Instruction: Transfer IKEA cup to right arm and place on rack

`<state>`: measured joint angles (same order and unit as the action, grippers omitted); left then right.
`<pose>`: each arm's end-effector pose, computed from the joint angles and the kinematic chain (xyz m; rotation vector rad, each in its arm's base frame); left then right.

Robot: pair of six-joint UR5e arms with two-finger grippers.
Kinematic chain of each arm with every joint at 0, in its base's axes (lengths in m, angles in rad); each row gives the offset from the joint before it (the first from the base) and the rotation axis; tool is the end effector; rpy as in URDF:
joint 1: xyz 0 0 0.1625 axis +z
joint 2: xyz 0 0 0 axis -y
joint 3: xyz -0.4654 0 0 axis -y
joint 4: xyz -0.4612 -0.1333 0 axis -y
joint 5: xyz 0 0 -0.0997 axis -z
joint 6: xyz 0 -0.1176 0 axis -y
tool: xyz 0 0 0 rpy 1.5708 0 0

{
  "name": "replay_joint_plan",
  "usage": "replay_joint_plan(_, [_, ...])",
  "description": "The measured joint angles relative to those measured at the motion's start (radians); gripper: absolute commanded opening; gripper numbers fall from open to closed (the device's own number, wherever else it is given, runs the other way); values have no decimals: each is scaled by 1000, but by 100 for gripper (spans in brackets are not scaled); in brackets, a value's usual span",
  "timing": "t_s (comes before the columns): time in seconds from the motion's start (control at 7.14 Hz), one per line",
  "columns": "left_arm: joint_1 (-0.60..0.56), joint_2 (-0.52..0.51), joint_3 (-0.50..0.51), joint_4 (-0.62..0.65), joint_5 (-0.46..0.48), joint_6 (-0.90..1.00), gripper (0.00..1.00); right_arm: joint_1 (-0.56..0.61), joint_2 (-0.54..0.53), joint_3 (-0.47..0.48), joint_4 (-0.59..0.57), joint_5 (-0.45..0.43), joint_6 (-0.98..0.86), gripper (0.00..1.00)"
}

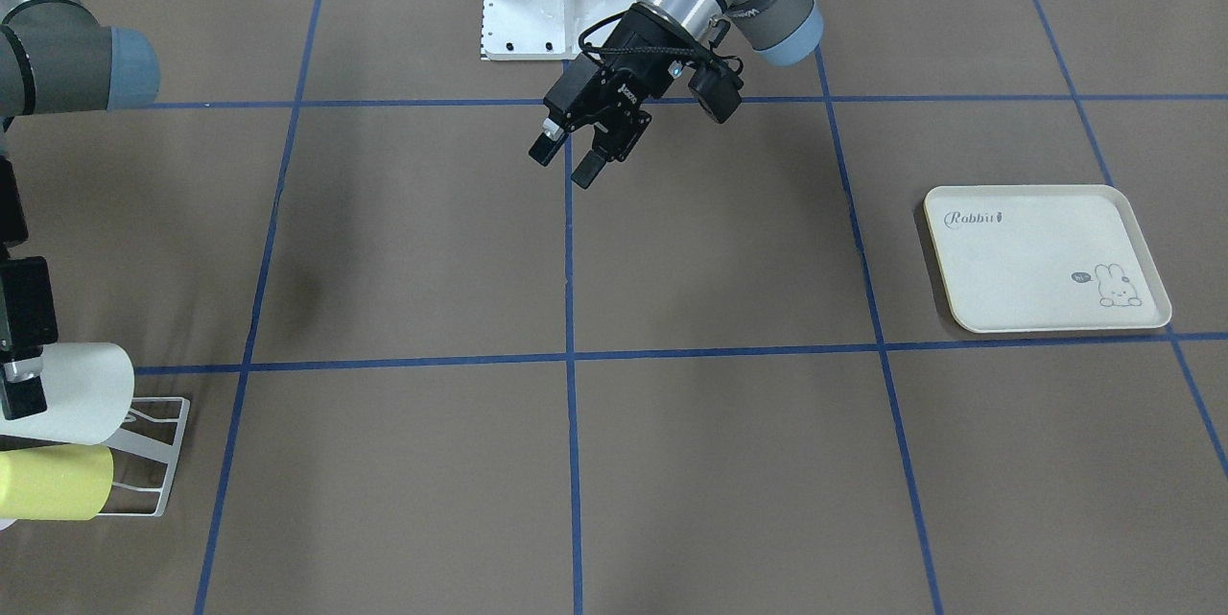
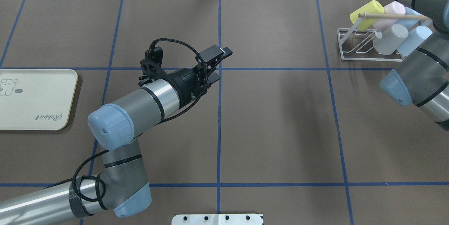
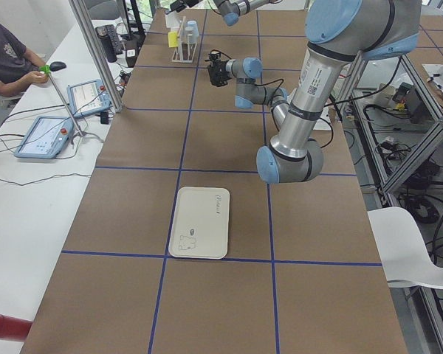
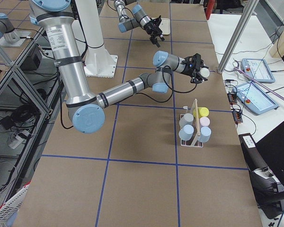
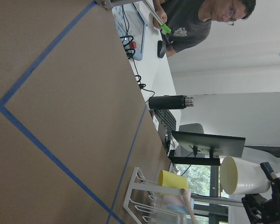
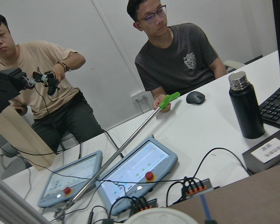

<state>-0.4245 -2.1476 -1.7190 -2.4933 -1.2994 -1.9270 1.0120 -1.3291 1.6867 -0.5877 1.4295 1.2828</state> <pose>0.5739 -0.4403 0.1387 0.2722 1.6875 -0.8117 -0.2332 -0.6556 0.3824 0.9280 -1.0183 0.7038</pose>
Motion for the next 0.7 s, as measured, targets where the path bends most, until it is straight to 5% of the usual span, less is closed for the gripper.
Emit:
replay_joint_plan(0.42, [-48, 6, -101, 275, -95, 83, 100, -7, -99, 13, -45, -69, -212, 0])
replay_joint_plan(0.7, [-52, 14, -120, 316, -105, 98, 100, -45, -138, 23, -50, -75, -234, 0])
